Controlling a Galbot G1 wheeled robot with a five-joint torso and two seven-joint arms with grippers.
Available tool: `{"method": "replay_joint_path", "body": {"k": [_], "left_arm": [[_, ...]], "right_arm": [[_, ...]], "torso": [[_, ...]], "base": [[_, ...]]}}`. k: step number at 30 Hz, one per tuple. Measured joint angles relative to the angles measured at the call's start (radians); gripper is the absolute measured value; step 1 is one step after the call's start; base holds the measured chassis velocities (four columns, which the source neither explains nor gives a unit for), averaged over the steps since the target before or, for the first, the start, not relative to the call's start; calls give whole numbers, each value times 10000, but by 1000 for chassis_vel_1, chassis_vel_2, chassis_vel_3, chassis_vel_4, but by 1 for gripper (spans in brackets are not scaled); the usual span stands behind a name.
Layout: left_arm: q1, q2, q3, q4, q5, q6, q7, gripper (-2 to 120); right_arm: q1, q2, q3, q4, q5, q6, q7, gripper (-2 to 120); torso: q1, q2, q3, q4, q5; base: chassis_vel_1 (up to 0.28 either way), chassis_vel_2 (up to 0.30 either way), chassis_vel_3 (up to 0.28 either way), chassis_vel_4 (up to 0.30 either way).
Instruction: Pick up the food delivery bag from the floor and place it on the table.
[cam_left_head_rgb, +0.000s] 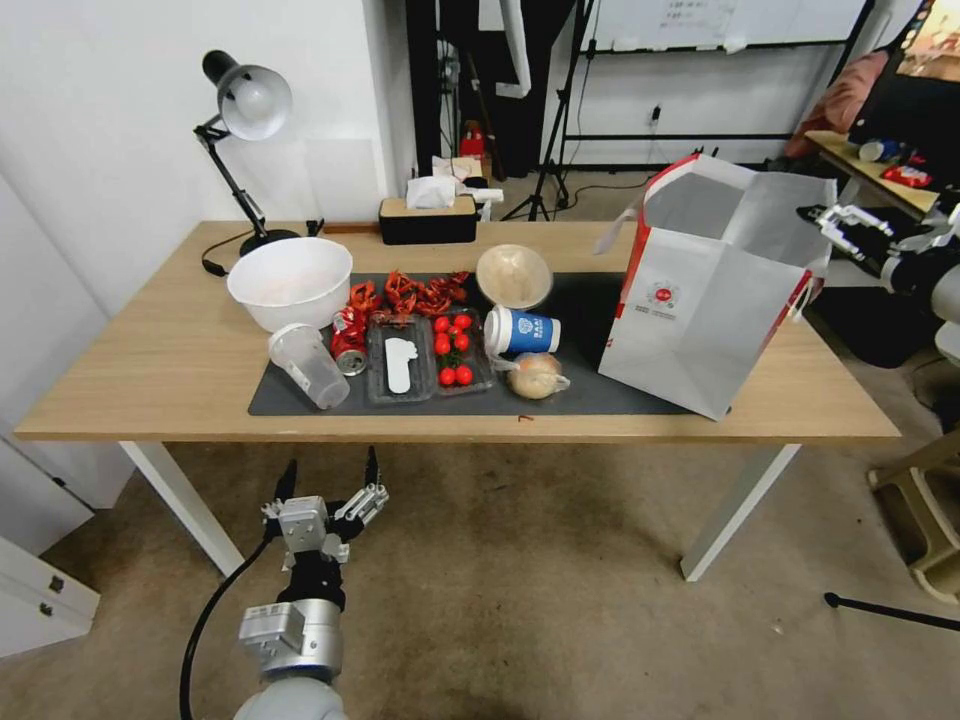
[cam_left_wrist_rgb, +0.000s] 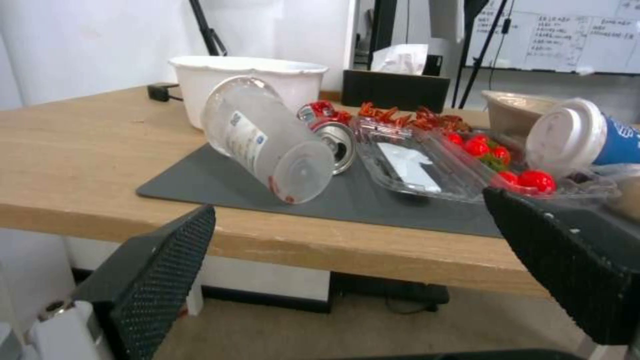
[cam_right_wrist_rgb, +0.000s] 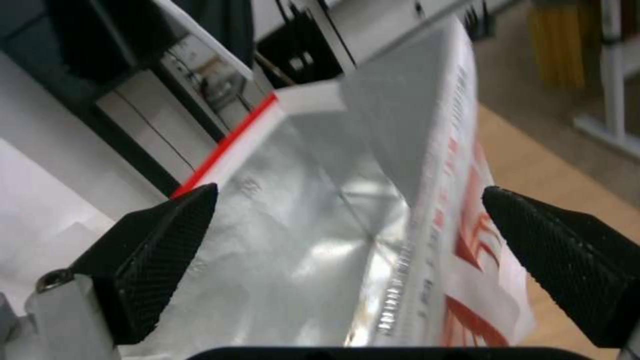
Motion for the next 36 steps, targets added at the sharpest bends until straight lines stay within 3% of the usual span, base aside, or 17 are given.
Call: {"method": "replay_joint_path", "body": {"k": [6,11,14,16,18,19,21,25,27,31,36], "left_arm": [[171,58,-142,-210,20,33,153,100],[358,-9,-258,-379,91,-48,277,100],[524,-140,-369,-504,129,-191,436,100],[534,-146,-374,-509,130,-196,444,100],[633,-226,-437,-561,161,-299,524,100],[633,-226,-437,-561,161,-299,524,100],[689,-244,-472,-635,163,-327,588,100],[718,-245,-485,-645,166,-339,661,100],[767,-326,-449,-543,277,-498,923,100],[741,-387,-415,-458,276,-637,1084,100],[681,-416,-396,-288,278,-821,1254,100]], "right_arm": [[-1261,18,334,1262,-3742,962,-1198,100],[-1670,302,162,2015,-4870,1341,-1604,100],[-2674,799,-2,2959,-6498,1975,-1789,100],[-2753,835,-4,3003,-6624,2022,-1798,100],[-4407,1588,41,3464,-8507,3098,-2120,100],[-4407,1588,41,3464,-8507,3098,-2120,100],[-5653,2202,56,3589,-9767,3853,-2364,100],[-6564,2644,72,3639,-10620,4380,-2442,100],[-8273,3909,-141,3480,-12505,5714,-2551,100],[-8521,4495,-684,2727,-13069,6668,-3066,100],[-8045,4841,-1578,1489,-13427,6990,-3409,100]], "torso": [[0,0,-1,-1,-2],[1,0,0,3,-1],[0,1,0,2,-3],[0,0,0,2,-3],[0,0,-1,1,-2],[0,0,-1,1,-2],[0,0,-1,-3,3],[-1,1,-2,-2,0],[-1,1,-2,-1,-2],[-1,1,-2,-1,0],[-1,1,0,1,1]], "base": [[0,0,0,0],[0,0,0,0],[0,0,0,0],[0,0,0,0],[0,0,0,0],[0,0,0,0],[0,0,0,0],[0,0,0,0],[0,0,0,0],[0,0,0,0],[0,0,0,0]]}}
